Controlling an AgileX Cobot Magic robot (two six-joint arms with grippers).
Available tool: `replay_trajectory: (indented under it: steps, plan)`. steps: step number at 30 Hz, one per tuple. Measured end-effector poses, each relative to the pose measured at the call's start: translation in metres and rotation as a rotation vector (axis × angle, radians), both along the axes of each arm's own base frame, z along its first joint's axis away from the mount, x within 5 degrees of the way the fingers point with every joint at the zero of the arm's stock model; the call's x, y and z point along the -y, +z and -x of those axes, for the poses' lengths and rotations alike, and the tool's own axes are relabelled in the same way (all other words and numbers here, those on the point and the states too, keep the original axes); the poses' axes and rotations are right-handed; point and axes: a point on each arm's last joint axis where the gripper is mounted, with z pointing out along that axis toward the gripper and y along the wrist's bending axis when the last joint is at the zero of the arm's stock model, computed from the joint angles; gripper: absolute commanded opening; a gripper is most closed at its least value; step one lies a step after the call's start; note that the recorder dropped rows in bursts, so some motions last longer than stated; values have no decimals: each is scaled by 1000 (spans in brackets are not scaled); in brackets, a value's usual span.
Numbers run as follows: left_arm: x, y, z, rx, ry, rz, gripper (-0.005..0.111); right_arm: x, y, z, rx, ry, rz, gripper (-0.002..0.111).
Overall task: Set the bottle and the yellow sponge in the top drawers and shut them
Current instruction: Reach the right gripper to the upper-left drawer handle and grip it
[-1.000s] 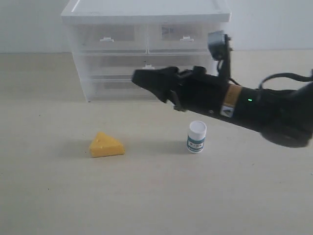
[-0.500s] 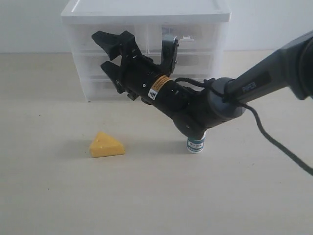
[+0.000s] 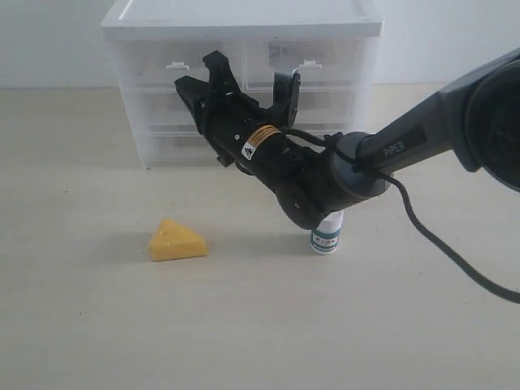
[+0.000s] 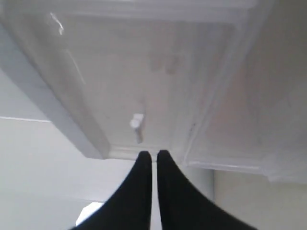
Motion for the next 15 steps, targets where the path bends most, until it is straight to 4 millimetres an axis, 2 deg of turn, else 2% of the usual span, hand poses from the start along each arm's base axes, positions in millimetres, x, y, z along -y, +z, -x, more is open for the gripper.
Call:
replay_trajectory:
  steps: [2, 4, 9, 15]
  plan:
    - [0, 0, 0, 0, 0, 0, 4, -1, -1, -2, -24, -2, 25, 14]
    - [0, 0, 0, 0, 0, 0, 4, -6, 0, -4, -38, 28, 54, 32]
    - [0, 0, 0, 0, 0, 0, 4, -15, 10, -5, -8, 94, 46, 57]
    - [0, 0, 0, 0, 0, 0, 4, -11, 10, -10, -33, 28, 20, 57]
